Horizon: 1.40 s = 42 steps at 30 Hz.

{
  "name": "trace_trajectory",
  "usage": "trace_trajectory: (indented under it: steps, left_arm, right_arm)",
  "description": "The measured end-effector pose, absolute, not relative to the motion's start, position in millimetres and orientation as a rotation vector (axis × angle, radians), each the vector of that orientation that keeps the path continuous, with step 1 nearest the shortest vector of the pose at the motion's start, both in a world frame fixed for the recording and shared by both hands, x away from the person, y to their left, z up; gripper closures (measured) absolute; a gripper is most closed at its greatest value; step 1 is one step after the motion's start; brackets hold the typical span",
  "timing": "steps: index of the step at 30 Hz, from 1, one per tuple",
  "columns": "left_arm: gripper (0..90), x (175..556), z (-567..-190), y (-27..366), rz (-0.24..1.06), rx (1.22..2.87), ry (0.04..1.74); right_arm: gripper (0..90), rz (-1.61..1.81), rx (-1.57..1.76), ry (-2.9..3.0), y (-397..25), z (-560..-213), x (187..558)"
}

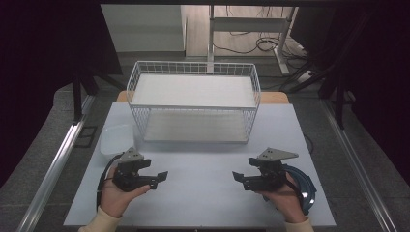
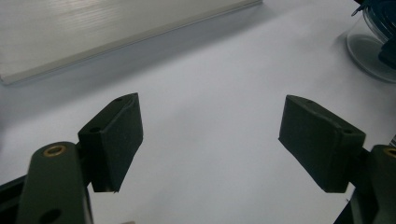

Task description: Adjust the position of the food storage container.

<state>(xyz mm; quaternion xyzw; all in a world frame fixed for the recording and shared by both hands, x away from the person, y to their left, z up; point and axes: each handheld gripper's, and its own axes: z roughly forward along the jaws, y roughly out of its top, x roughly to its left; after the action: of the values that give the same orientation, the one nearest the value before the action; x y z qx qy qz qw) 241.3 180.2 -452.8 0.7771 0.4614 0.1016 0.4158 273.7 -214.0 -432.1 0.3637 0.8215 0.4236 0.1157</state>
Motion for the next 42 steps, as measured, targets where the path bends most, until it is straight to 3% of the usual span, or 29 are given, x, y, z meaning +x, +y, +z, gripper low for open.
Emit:
trace_trajectory:
  steps: [29,42]
  left_arm:
    - [20.3,252,-460,169,0.216,2.016,1.128]
    - [20.1,252,-462,162,0.197,2.037,1.112]
  right_arm:
    - [33.3,1.101,1.287,2.258,-292,-412,266]
    - [43.4,1.041,1.451,2.151,-353,-407,257]
